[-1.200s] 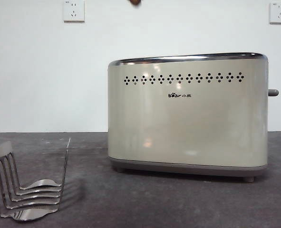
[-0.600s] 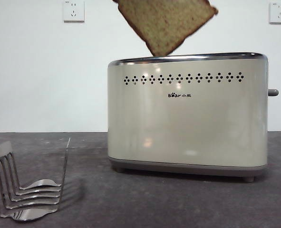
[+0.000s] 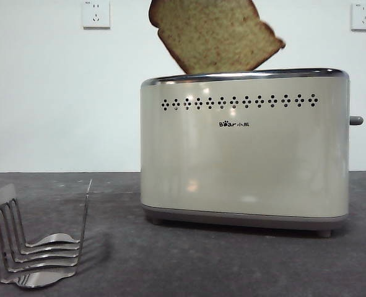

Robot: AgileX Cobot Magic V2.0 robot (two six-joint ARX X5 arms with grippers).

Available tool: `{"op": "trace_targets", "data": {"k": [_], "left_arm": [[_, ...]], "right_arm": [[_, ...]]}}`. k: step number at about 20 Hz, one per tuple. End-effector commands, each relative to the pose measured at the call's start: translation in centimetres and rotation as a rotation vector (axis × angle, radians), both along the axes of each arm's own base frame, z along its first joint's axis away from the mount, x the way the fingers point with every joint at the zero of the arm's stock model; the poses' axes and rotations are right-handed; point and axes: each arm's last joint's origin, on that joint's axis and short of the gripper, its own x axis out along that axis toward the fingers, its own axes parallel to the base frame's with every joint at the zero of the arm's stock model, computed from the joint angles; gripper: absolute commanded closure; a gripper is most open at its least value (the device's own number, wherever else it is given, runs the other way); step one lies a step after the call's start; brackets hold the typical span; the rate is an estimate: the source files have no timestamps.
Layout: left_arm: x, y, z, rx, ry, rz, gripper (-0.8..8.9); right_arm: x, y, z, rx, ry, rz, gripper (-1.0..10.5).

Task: Pick up a slice of bread from the rack,put the bread on the toaster,press the button

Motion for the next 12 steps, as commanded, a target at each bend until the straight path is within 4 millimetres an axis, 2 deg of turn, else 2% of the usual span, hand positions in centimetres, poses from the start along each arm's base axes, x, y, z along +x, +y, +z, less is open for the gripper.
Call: {"op": "trace_targets", "data": {"k": [1,8,12], "left_arm": [[0.4,-0.9,-0.9,0.066,-0.029,0.027,8.22],[-0.6,-3.2,-1.5,0.109,-0.087,-0.02,8.22],[-0.5,-4.9,-3.2,0.192,-0.087,0.01,8.22]], "right_arm": [[-0.1,0.0,0.1,-0.001,0.002,0.005,9.5],[-0.1,0.0,0.1,-0.015,0.0,0.016,9.5],[-0.1,0.0,0.0,-0.015,0.003,0.016,9.5]]}}
